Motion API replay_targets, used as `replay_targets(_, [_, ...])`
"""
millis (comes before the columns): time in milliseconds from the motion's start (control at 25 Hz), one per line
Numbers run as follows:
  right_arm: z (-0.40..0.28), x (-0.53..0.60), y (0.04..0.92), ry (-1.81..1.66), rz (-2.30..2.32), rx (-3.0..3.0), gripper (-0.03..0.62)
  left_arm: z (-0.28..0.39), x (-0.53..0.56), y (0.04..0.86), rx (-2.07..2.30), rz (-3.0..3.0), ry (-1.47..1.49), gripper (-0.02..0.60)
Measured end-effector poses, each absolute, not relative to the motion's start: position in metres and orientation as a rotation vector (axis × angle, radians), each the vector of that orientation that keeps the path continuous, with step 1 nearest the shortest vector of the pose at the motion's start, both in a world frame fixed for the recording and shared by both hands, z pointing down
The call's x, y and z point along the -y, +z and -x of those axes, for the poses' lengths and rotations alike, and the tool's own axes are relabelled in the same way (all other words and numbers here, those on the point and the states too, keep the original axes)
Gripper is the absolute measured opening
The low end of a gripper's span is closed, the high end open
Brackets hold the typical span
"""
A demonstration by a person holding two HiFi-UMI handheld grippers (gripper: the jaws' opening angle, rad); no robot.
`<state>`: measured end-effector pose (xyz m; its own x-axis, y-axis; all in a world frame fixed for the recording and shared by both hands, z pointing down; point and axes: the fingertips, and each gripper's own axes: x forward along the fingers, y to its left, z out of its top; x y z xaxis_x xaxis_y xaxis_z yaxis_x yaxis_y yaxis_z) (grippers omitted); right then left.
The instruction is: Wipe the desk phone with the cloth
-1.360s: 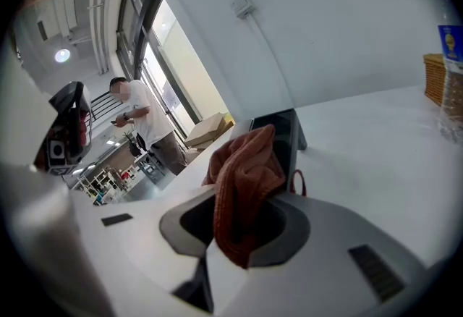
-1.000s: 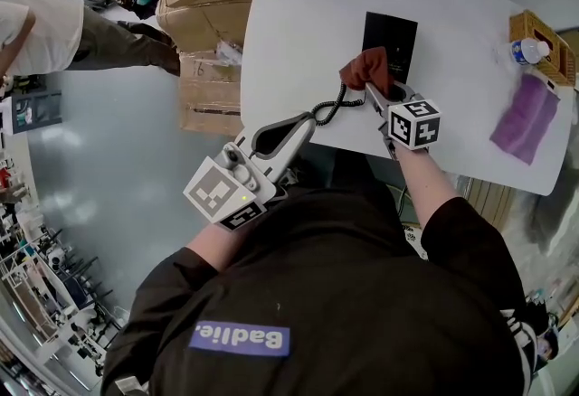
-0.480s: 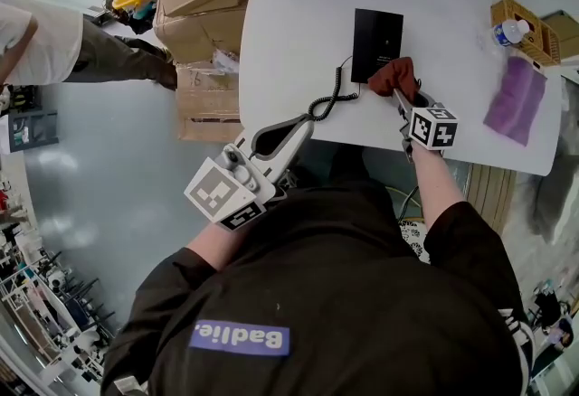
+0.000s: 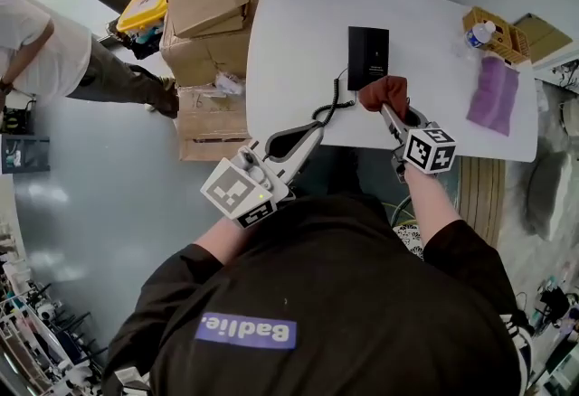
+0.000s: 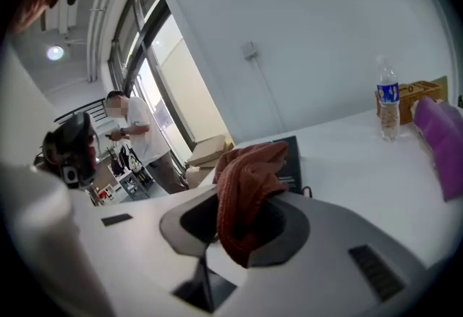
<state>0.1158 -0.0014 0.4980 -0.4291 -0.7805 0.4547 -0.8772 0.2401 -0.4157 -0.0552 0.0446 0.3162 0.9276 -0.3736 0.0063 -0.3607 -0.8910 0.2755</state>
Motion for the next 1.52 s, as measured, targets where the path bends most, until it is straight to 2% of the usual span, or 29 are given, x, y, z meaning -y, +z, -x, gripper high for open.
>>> replay_targets(320, [-0.021, -0.055, 0.408, 0.880, -1.506, 2.566, 0.094, 0.097, -0.073, 0.323, 0.538, -2.767, -0.127, 0.006])
replay_targets(520, [0.015, -0.083, 0.367, 0.840, -1.414, 2.673, 0.094, 0.109, -0.093, 0.328, 0.543, -2.750, -0.123, 0.006])
replay_targets(880, [0.039, -0.104, 0.315, 0.726, -1.279, 2.835, 0.094, 0.108, -0.102, 0.308, 0.590, -2.781, -0.145, 0.006])
replay_targets(1520, [0.062, -0.115, 0.315, 0.740, -1.193, 2.879, 0.094, 0.130, -0.118, 0.314, 0.642, -2.790, -0.104, 0.006])
